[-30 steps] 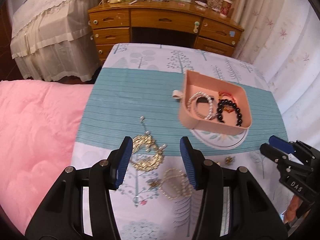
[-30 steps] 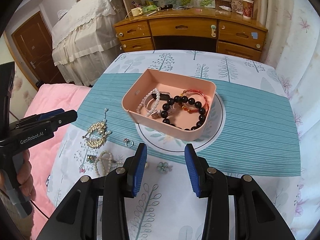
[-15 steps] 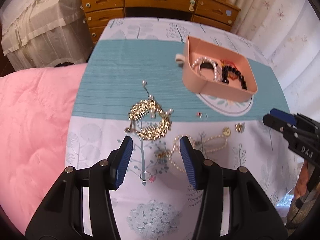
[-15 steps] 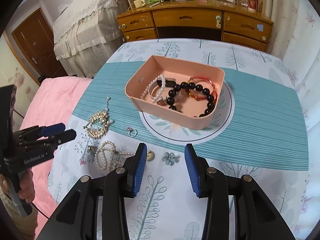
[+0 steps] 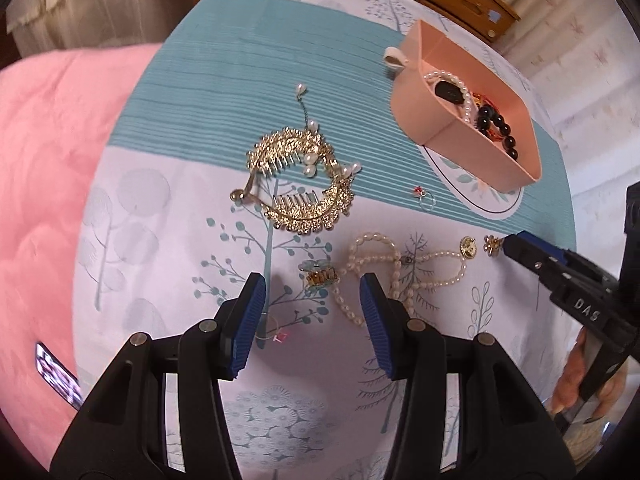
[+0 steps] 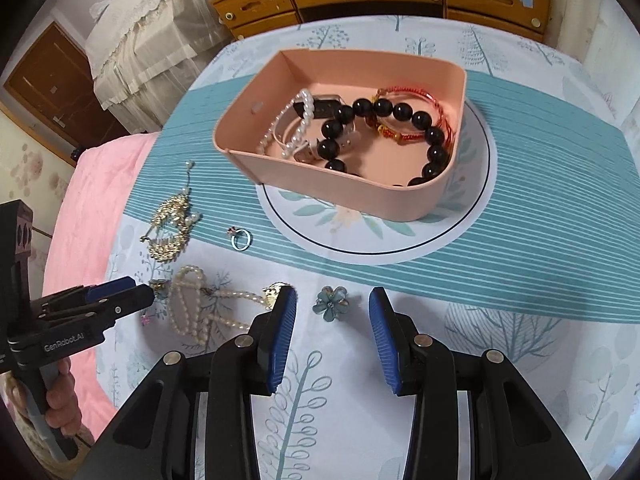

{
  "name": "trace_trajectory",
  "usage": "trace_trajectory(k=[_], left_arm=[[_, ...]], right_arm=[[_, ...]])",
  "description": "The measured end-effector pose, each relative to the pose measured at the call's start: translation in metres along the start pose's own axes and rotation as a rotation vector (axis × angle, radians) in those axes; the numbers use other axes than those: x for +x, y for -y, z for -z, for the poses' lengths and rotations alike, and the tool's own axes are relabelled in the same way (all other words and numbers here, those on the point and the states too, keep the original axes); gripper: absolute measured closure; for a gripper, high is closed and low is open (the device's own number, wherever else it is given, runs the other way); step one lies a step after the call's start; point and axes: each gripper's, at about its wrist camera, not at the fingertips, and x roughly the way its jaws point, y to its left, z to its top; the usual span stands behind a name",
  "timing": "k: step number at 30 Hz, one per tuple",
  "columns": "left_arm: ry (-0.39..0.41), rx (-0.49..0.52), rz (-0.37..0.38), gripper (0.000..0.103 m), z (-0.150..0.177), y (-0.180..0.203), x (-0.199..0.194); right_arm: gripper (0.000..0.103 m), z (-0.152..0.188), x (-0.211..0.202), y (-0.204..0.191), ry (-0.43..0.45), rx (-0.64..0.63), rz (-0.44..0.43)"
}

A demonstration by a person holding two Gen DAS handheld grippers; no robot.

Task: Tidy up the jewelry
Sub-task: 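Move the left tool to the gold clip on the pearl necklace and grasp it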

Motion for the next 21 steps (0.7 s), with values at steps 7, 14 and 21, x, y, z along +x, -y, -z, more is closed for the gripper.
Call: trace_trajectory(k=[7,14,21], left_arm=[[-0.015,-0.068,0.028,0.057,-0.004,-0.006,0.006],[-0.016,-0.071,0.029,0.064,-0.004,-0.005,0.006],[-0.036,-0.081,0.024,0.07,-0.006,-0.002,0.013]], right_arm=[[0.074,-0.005,0.018,-0.004,-0.025,-0.023,0.017],[0.082,-0.005,0.026,-0.006,-0.03,-0.031,0.014],[0.082,-0.005,0.026,-0.008,-0.029,-0.032,0.012]])
